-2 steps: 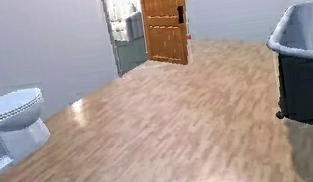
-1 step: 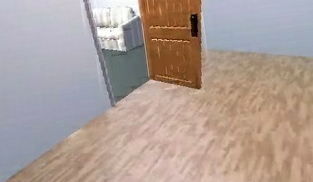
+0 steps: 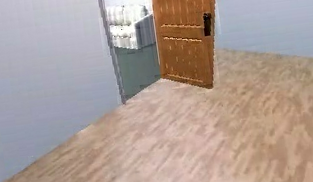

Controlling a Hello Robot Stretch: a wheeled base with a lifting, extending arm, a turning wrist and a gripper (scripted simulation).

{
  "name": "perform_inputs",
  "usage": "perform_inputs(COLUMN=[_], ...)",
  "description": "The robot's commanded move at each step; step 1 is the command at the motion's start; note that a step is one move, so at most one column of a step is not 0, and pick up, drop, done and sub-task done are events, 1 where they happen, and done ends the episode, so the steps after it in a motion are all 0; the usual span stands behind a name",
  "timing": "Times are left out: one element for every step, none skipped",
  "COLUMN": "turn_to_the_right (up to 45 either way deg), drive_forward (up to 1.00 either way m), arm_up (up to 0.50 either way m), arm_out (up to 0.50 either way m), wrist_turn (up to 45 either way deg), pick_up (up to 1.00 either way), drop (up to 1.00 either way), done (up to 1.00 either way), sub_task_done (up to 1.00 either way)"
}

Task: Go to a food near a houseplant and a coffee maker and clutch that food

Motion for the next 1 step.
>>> perform_inputs(turn_to_the_right=[0.0], drive_forward=[1.00], arm_up=[0.00], arm_out=[0.00], wrist_turn=[0.0], pick_up=[0.00], drop=[0.00], done=[0.00], sub_task_done=[0.00])
